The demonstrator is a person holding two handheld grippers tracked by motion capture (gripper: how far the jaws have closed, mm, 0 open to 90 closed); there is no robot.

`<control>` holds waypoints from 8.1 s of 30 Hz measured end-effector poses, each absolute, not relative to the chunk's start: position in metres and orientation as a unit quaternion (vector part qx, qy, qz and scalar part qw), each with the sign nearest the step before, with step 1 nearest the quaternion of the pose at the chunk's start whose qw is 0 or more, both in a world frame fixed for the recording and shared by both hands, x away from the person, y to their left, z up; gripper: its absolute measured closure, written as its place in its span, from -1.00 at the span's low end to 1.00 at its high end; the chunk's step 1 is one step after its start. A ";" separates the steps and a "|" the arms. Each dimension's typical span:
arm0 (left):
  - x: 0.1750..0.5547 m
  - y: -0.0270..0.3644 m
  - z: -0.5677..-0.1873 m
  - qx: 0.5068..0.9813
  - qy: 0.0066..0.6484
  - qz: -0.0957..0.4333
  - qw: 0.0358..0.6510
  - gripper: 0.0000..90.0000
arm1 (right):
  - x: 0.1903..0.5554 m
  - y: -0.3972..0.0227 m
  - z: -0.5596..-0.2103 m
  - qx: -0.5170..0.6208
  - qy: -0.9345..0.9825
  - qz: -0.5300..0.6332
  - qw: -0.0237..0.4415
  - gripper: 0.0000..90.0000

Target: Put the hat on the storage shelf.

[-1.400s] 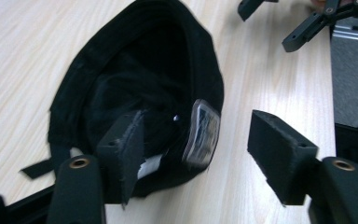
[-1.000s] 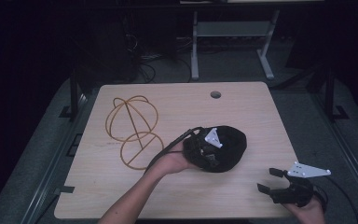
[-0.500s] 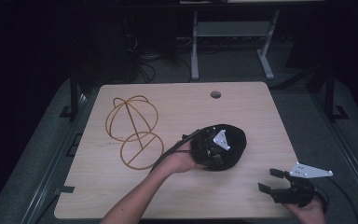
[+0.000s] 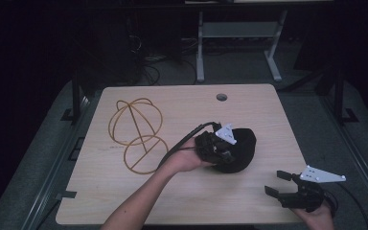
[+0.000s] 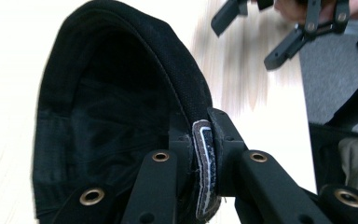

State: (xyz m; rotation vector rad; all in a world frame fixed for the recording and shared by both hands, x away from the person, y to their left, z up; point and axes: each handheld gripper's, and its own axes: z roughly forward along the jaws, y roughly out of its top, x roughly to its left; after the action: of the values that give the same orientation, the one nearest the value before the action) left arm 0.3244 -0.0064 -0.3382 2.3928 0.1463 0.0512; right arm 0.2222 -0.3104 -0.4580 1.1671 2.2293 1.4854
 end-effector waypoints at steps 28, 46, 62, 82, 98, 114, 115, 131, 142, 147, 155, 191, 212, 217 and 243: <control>0.321 -0.018 -0.299 0.904 0.026 -0.008 0.427 0.81 | 0.248 -0.283 -0.410 0.347 0.724 0.582 0.130 -0.63; 0.305 -0.045 -0.287 0.902 -0.044 -0.030 0.429 0.82 | 0.245 -0.296 -0.415 0.300 0.717 0.617 0.125 0.54; 0.308 -0.018 -0.295 0.904 -0.001 -0.004 0.428 0.72 | 0.244 -0.291 -0.406 0.296 0.728 0.603 0.137 0.98; 0.301 0.024 -0.304 0.901 0.039 0.031 0.431 0.34 | 0.253 -0.285 -0.380 0.289 0.755 0.571 0.143 0.98; 0.288 0.070 -0.326 0.899 0.074 0.056 0.428 0.11 | 0.265 -0.284 -0.356 0.284 0.770 0.552 0.148 0.98; 0.277 0.102 -0.360 0.896 0.105 0.067 0.427 0.00 | 0.285 -0.269 -0.326 0.269 0.781 0.543 0.147 0.98; 0.277 0.103 -0.362 0.897 0.104 0.069 0.423 -0.01 | 0.288 -0.266 -0.323 0.263 0.784 0.543 0.148 0.98; 0.265 0.106 -0.390 0.905 0.105 0.066 0.407 -0.10 | 0.312 -0.230 -0.284 0.231 0.795 0.540 0.154 0.98; 0.257 0.107 -0.400 0.909 0.101 0.064 0.399 -0.17 | 0.321 -0.198 -0.260 0.204 0.801 0.542 0.151 0.98; 0.256 0.104 -0.399 0.908 0.097 0.065 0.402 -0.19 | 0.326 -0.178 -0.248 0.186 0.808 0.538 0.149 0.98; 0.255 0.103 -0.399 0.910 0.092 0.067 0.398 -0.20 | 0.333 -0.147 -0.232 0.160 0.819 0.532 0.143 0.98; 0.256 0.100 -0.401 0.914 0.082 0.064 0.392 -0.20 | 0.387 0.017 -0.193 0.089 0.875 0.470 0.075 0.98; 0.258 0.099 -0.404 0.912 0.083 0.055 0.398 -0.20 | 0.409 0.076 -0.207 0.119 0.869 0.478 0.043 0.97; 0.257 0.099 -0.404 0.911 0.085 0.054 0.401 -0.20 | 0.409 0.097 -0.218 0.118 0.875 0.468 0.044 0.97; 0.262 0.108 -0.408 0.903 0.120 0.060 0.408 -0.36 | 0.411 0.038 -0.223 0.163 0.859 0.485 0.034 -0.21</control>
State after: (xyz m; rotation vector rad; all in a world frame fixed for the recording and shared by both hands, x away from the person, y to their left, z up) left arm 0.2622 0.1076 -0.4079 2.2768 0.3015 0.1507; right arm 0.4110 0.0384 -0.2228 0.5001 2.6417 1.4904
